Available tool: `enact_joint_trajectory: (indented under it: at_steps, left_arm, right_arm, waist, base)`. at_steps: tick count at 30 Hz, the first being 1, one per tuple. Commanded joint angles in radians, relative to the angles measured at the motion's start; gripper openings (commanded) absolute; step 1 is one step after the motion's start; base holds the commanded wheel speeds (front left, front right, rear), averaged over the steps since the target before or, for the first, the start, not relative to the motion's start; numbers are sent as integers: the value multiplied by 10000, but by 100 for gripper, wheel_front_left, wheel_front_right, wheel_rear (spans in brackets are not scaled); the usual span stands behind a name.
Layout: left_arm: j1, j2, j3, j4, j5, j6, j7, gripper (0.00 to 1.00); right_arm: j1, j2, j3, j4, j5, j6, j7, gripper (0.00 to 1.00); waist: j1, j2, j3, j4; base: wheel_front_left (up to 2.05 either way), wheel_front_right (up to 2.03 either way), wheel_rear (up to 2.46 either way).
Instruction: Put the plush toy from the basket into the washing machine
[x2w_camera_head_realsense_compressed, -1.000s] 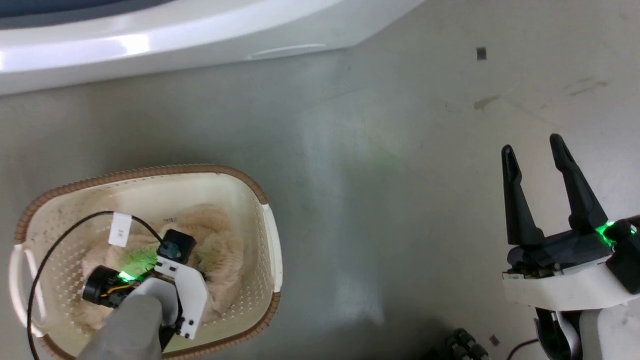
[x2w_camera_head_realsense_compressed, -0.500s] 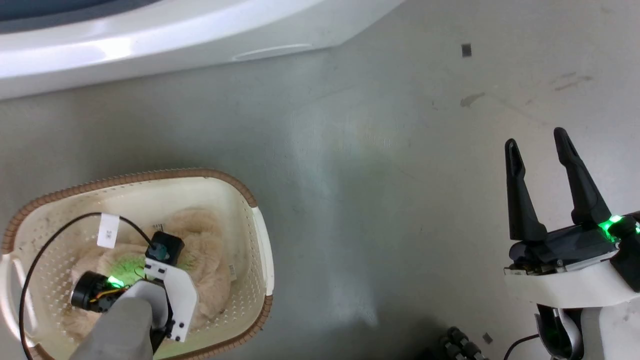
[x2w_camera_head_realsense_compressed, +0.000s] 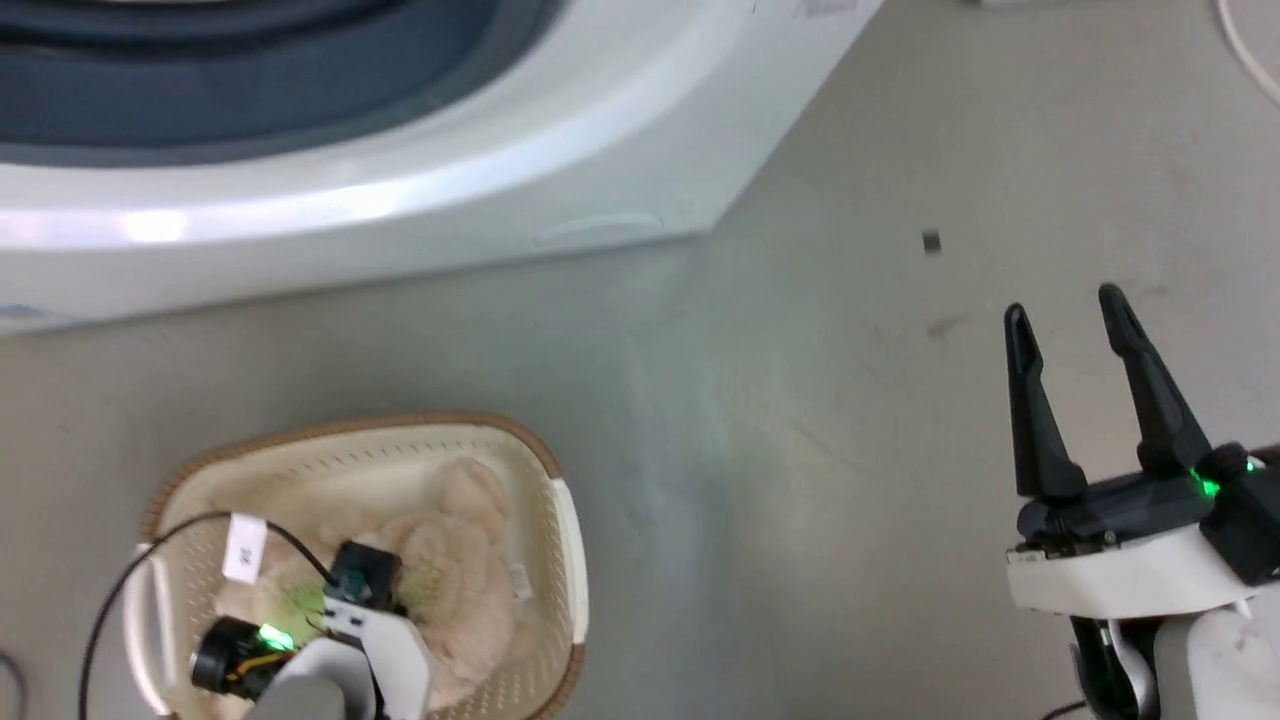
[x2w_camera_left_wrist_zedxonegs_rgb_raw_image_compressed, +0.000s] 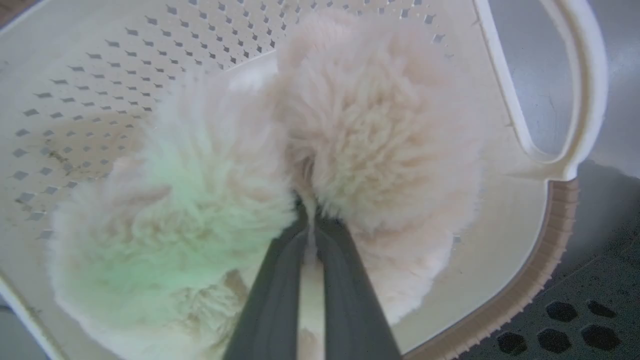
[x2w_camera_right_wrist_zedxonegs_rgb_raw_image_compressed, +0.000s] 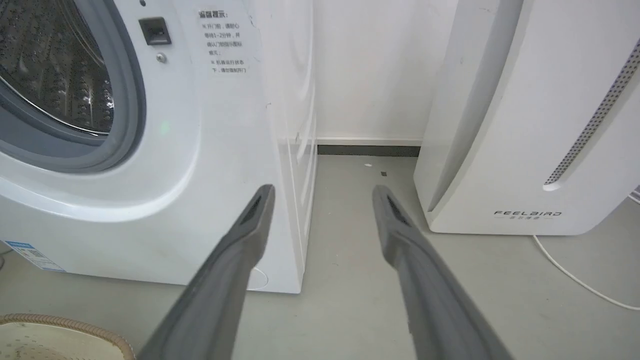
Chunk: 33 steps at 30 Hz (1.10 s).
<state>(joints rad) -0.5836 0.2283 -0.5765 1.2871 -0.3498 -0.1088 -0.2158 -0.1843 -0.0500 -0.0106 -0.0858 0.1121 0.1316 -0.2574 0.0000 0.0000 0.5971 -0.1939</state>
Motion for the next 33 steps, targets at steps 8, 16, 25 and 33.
enact_joint_trajectory:
  at_steps: [8,16,25,33]
  left_arm:
    - [798,-229,-116,-455,-84,-104,-432,0]
    - [1853,-65,513,-3022,-126,365,-456,0]
    - [3210,162,1763,-6622,271,1000,-458,0]
    - [3674,216,2726,-9414,920,1176,-459,0]
  right_arm:
    - [741,-3,47,378,-319,-9,-44,100]
    - [1355,-3,-35,507,-480,-9,-44,100]
    - [1734,-3,-203,461,-474,-9,-44,100]
    - [1776,-3,-199,353,-445,-9,-44,100]
  waist:
    - [0,0,-2481,965]
    - [0,0,-3696,1387]
    - [0,0,-4292,1543]
    - [0,0,-4141,1418]
  base:
    - [0,0,0]
    - [0,0,0]
    - [0,0,0]
    - [0,0,0]
